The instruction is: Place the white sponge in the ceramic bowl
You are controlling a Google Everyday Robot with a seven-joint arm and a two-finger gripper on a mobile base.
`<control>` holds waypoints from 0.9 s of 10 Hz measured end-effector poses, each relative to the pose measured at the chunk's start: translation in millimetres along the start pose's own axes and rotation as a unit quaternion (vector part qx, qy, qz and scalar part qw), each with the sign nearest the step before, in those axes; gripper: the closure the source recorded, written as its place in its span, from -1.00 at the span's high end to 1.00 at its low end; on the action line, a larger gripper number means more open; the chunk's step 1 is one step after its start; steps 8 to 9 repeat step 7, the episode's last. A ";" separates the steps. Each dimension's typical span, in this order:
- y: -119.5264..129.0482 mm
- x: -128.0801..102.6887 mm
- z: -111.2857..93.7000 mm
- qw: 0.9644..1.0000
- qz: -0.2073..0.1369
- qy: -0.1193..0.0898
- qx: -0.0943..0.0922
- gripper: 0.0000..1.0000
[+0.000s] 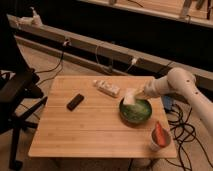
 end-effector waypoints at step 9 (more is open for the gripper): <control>12.0 2.7 -24.9 1.000 0.023 0.019 -0.005 0.13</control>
